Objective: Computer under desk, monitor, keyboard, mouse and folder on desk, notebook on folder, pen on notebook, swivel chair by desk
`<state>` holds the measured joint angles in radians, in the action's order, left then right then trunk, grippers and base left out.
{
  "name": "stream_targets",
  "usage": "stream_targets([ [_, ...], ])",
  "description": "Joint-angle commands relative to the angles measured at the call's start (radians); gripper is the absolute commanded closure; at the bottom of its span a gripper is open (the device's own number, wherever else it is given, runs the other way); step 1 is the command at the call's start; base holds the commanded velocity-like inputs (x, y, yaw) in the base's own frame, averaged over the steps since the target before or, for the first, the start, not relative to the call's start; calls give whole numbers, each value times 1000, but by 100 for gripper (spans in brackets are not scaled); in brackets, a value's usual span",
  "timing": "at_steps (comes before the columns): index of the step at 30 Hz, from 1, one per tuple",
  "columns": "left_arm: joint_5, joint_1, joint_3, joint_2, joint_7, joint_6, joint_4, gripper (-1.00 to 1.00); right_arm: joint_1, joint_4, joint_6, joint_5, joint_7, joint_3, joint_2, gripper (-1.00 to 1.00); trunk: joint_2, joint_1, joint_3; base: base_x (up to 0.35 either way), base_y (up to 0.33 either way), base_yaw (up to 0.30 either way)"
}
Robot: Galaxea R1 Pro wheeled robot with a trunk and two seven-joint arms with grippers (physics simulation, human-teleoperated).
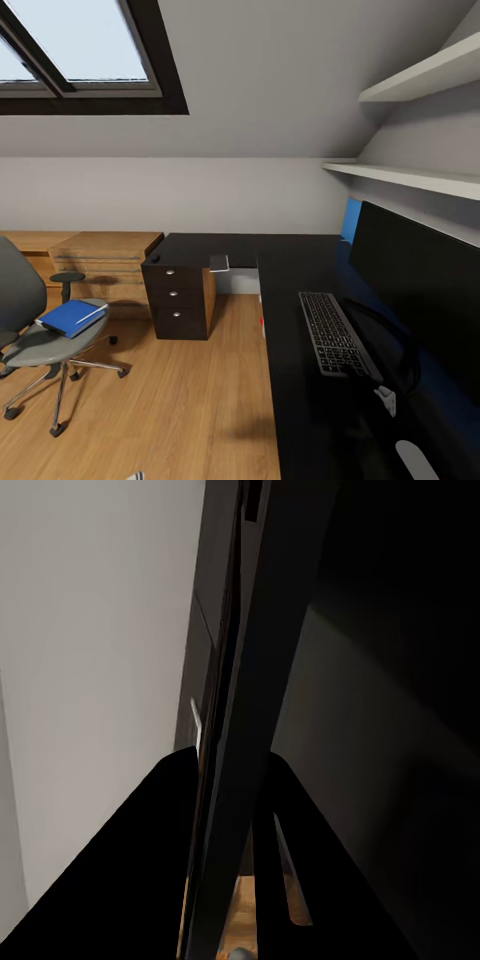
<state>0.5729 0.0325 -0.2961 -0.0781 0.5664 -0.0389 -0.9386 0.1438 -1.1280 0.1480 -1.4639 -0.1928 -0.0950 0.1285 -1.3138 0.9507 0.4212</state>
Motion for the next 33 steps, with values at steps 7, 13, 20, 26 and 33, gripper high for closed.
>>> stream_targets([
  [7, 10, 0, -4, -2, 7, -4, -2, -100, 0, 0, 7, -10, -5, -2, 0, -100, -1, 0, 1, 0, 0, 0],
  [13, 10, 0, -3, -2, 7, -3, -2, -100, 0, 0, 7, -10, -5, -1, 0, -100, -1, 0, 1, 0, 0, 0],
  [20, 11, 0, -3, -2, 4, -3, -2, -100, 0, 0, 7, -10, -5, -2, 0, -100, -1, 0, 1, 0, 0, 0],
  [26, 10, 0, -4, -2, 4, -4, -2, -100, 0, 0, 7, -10, -5, -2, 0, -100, -1, 0, 1, 1, -42, 0],
  [33, 11, 0, -2, -2, 4, -4, -8, -100, 0, 0, 7, -10, -5, -2, 0, -100, -1, 0, 1, 12, -92, 0],
])
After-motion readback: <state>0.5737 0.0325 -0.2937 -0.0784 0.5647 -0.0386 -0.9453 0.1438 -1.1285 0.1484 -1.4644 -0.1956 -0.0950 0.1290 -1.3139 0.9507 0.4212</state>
